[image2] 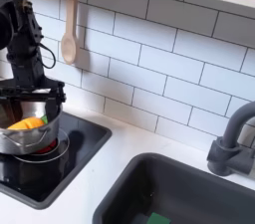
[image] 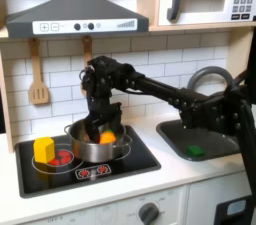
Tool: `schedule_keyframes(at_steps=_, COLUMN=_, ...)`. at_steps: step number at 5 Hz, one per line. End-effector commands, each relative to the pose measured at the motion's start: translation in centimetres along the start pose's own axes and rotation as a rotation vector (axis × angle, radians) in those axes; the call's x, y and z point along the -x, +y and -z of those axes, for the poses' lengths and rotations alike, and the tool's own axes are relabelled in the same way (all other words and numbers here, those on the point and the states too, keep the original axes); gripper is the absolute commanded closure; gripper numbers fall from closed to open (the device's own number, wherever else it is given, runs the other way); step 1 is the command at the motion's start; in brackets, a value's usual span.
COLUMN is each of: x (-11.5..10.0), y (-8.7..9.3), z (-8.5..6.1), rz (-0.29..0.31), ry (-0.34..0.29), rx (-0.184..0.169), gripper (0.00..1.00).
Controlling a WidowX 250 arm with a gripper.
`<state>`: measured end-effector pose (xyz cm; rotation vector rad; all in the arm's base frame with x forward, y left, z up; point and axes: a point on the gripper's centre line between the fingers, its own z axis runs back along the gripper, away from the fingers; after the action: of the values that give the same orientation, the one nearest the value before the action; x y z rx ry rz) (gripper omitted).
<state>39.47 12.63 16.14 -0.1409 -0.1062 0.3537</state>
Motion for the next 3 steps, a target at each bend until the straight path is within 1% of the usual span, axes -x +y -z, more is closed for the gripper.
schedule_keyframes(at_steps=1, x=0.9, y=-0.8, z=-0.4, rz=0.008, ry=-0.005, rx=0.002, gripper=0.00)
schedule_keyframes(at_steps=2, x=2.0, y=-1.1, z=-1.8, rz=0.015, ry=-0.013, rx=0.007, gripper=0.00)
schedule_keyframes(at_steps=3, x=3.0, y=-2.2, z=-5.4, rz=0.047, ry=-0.054, rx=0.047, gripper=0.00)
